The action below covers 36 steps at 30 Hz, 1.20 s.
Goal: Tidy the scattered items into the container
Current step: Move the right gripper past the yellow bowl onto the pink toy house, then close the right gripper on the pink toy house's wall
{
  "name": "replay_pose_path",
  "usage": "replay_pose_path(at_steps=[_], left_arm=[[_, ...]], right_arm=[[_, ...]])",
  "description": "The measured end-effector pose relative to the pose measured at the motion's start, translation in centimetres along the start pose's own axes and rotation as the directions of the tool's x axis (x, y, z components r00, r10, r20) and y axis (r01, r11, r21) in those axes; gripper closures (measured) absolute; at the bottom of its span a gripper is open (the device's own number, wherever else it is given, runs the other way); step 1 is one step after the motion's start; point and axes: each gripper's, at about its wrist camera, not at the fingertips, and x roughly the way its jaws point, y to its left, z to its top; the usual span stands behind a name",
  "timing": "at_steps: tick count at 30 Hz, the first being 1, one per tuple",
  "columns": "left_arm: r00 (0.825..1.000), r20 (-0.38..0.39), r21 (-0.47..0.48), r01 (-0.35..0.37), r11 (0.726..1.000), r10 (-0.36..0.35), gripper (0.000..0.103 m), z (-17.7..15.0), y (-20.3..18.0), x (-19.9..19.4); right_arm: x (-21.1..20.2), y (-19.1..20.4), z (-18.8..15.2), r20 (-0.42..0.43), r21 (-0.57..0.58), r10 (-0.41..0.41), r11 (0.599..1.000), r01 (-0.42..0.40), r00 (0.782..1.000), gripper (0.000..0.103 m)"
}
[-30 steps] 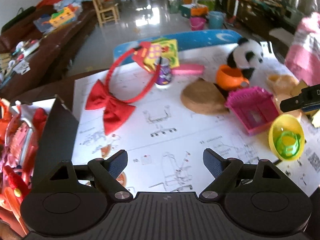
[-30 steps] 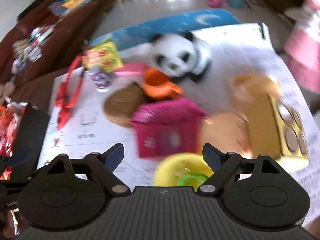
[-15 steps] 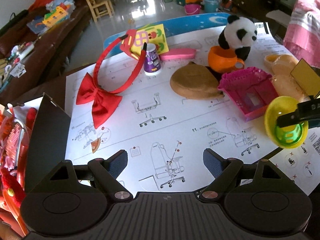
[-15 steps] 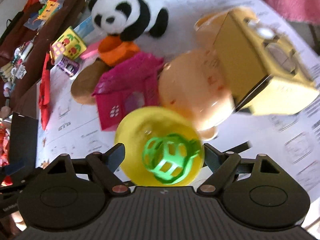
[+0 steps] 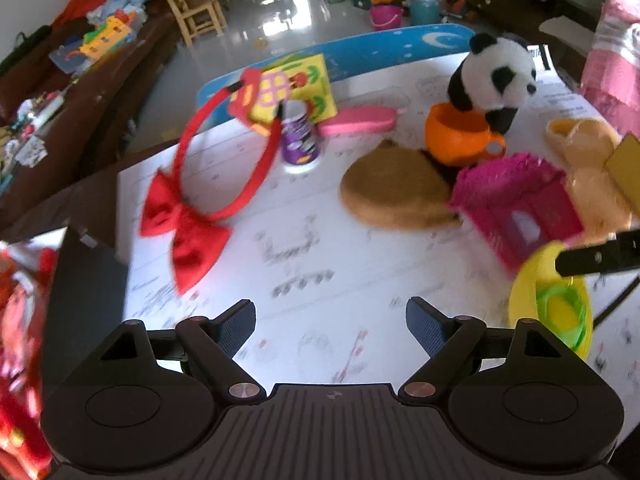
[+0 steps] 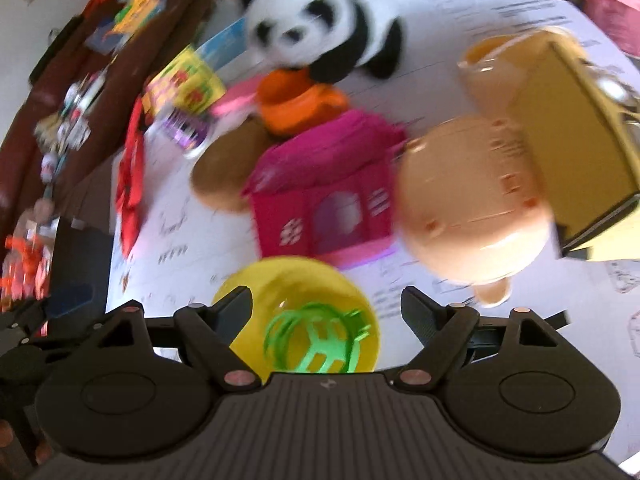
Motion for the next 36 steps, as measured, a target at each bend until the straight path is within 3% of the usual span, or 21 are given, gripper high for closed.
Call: replay_pose_path(at_steps=[2, 5, 10, 14, 15, 16, 19, 23, 29, 36], left_arm=[[0.999, 0.002, -0.004, 0.045, 0.999, -0.045, 0.018, 1.5, -0.8, 0.9], [0.992, 0.003, -0.014, 0.129, 0.992, -0.129, 0.019, 3.3, -2.2, 2.1], [0.988, -0.030, 0.000, 0.154, 0.988, -0.154, 0.024, 4.5, -4.9, 4.7], [0.985, -0.073, -0.009, 0.158, 0.987, -0.158, 0.028, 4.9, -6.2, 6.9], [0.984, -0.080, -0.008, 0.161, 0.987, -0.162, 0.035, 5.0, -6.4, 7.2], [0.982, -0.085, -0.002, 0.171, 0.985, -0.170, 0.060, 5.0, -6.8, 7.5], [0.982, -0.079, 0.033, 0.176, 0.984, -0.173, 0.084, 4.8, -7.5, 7.4], [0.997, -0.050, 0.131, 0.059, 0.990, -0.053, 0.087, 3.6, -7.4, 6.8], [0.994, -0.082, 0.059, 0.080, 0.995, -0.075, 0.087, 1.6, -3.0, 6.1], [0.987, -0.115, -0.050, 0.107, 0.993, -0.112, 0.083, -1.2, 1.2, 4.8]], right_arm=[[-0.2, -0.8, 0.4, 0.016, 0.032, -0.004, 0.999, 0.004, 1.000, 0.036], [-0.2, -1.4, 0.9, 0.041, 0.061, -0.010, 0.998, 0.008, 0.999, 0.048], [0.6, -1.5, 1.3, 0.052, 0.062, -0.014, 0.998, 0.010, 0.999, 0.055], [1.3, -1.3, 1.7, 0.044, 0.060, -0.014, 0.998, 0.011, 0.999, 0.056], [1.4, -1.2, 1.6, 0.044, 0.054, -0.016, 0.998, 0.014, 0.999, 0.055], [1.5, -1.1, 1.6, 0.043, 0.048, -0.019, 0.999, 0.017, 0.999, 0.055], [1.7, -0.9, 1.6, 0.037, 0.044, -0.019, 0.999, 0.017, 0.999, 0.055], [1.7, -0.4, 1.6, 0.028, 0.028, -0.004, 1.000, 0.003, 1.000, 0.054], [1.8, 0.9, 1.8, 0.027, 0.000, 0.016, 1.000, -0.016, 1.000, 0.051], [2.7, 5.2, 1.9, 0.015, -0.113, 0.024, 0.993, -0.022, 1.000, 0.051]])
